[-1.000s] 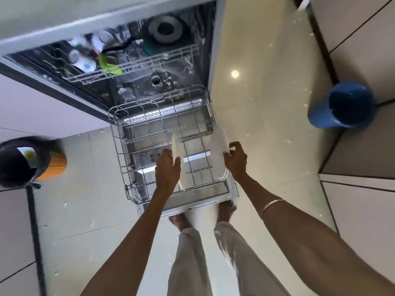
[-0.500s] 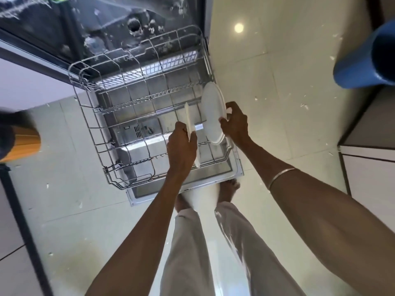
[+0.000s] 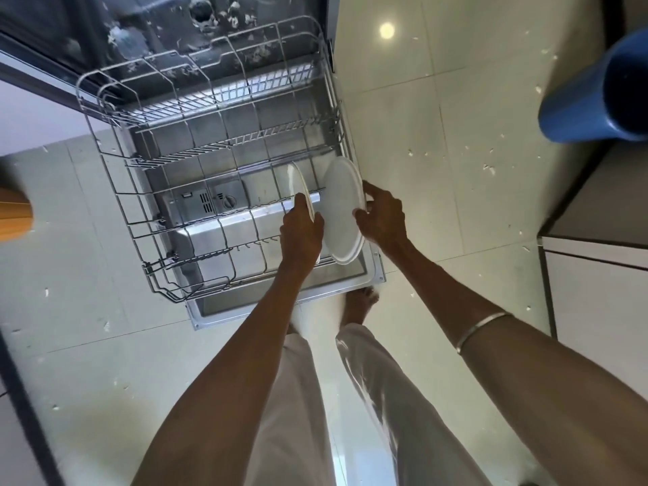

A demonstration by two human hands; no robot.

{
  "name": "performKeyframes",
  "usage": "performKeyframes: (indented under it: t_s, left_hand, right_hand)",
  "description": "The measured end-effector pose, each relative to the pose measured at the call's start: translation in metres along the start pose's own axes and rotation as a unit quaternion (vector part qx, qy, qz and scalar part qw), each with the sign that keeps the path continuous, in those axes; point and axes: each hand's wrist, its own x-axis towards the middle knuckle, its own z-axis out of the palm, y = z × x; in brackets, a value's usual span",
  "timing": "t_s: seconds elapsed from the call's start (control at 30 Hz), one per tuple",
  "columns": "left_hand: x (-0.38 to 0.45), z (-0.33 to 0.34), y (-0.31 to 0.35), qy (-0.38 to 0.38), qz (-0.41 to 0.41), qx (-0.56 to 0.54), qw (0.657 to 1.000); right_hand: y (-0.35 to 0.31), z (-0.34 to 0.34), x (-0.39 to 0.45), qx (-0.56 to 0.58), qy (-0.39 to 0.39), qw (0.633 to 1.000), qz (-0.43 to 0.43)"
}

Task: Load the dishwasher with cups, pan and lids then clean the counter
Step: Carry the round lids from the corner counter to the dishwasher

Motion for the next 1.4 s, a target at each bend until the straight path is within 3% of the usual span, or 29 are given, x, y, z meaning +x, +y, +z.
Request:
performKeyframes:
  t_s: [0.2,0.43,0.83,1.27,1.4]
  left_hand:
    - [-0.001,0.01,-0.01,-0.022,0.011,-0.028,0.999]
    - [-0.005,0.019,-0.006,-0.055,-0.041,-0.061,0.996]
    - [-0.04,-0.004,-0.019,-0.028,-0.025,-0.044,0.998]
    - [-0.14,-0.166,0.03,-0.016,-0.031,0.038,0.999]
    - [-0.173,-0.225,0.049,0.028,-0.012,0.031,0.999]
  right_hand:
    - [0.012,0.03,-0.005,0.03,0.068,0.997,0.008]
    - [0.026,0.021,0.004,0.053,0.005,0.998,-0.037]
    - [0.03,0.009,-0.009,0.022,0.034,0.999,0.008]
    - [-0.086,-0.054,-0.145,-0.018,0.046,0.997,-0.068]
    - [-0.135,-0.055,-0.195,-0.055,0.016,0.993,-0.103]
